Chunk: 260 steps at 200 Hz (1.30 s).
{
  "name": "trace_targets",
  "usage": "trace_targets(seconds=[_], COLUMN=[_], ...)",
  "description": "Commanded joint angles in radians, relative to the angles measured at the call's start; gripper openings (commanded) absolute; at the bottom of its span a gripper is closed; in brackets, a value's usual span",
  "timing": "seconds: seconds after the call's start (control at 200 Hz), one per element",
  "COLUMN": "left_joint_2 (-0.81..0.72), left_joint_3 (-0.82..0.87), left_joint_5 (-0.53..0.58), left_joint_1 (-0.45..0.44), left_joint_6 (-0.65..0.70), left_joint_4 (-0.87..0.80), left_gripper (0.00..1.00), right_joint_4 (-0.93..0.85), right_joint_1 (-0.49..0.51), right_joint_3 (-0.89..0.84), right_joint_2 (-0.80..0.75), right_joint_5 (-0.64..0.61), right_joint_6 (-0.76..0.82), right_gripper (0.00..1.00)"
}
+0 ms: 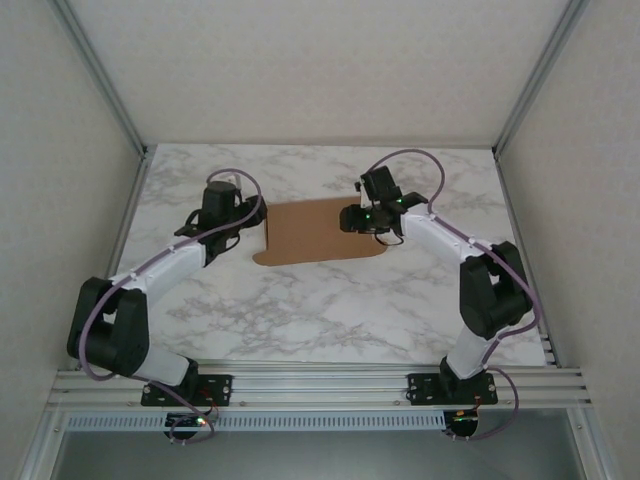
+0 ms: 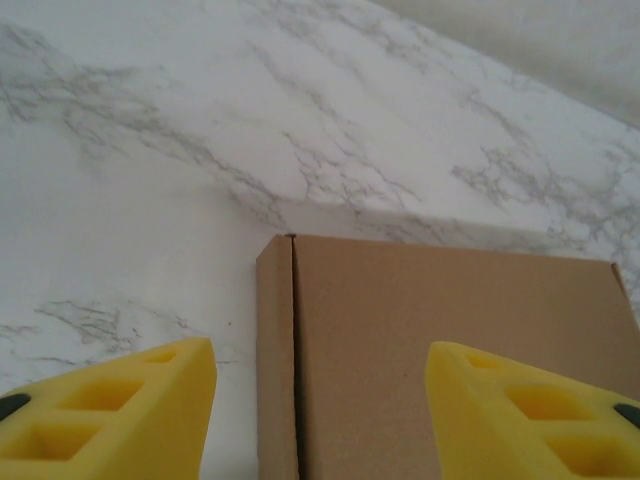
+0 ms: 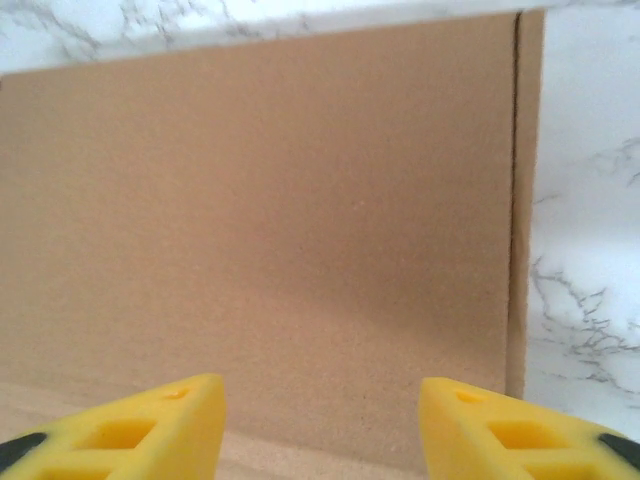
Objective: Fold the paper box
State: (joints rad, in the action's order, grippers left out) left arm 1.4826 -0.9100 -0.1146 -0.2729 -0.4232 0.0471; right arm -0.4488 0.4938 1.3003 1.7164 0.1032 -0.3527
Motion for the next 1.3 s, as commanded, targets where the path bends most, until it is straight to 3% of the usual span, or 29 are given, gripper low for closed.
trace_targets(seconds=[0.0,0.27,0.531,1.031,1.297], left_joint_2=[0.061,0.199,0.247,0.354,0.368], left_joint_3=[-0.003,-0.044,-0.053,-0.029,-0.04], left_joint_5=[-0.082,-0.186,-0.201,-0.182,-0.179], left_joint_1=[0.001,0.02,0.021,0.024,0.036], left_joint_6=[-0.021,-0.023,-0.018,-0.02,-0.012], left_joint_4=[0.02,0.054,0.032,0.016,0.001], left_gripper=[0.58,0.56,0.54,0.33,0.29], right_joint_4=[0.002,0.045,0.059,-0.013,-0.062], right_joint_1=[-0.053,-0.163,-0.179,-0.167,-0.145], right_joint_3=[0.028,0.004,0.011,0.007,0.02], right_joint_2=[-0.003,0.07,0.147,0.277,0.307], right_joint_5=[0.018,0.117,0.203,0.101,0.055], right_joint_6=[-0.004,-0.039,-0.049,-0.05,-0.034], right_gripper=[0.55,0.55,0.53,0.33,0.25])
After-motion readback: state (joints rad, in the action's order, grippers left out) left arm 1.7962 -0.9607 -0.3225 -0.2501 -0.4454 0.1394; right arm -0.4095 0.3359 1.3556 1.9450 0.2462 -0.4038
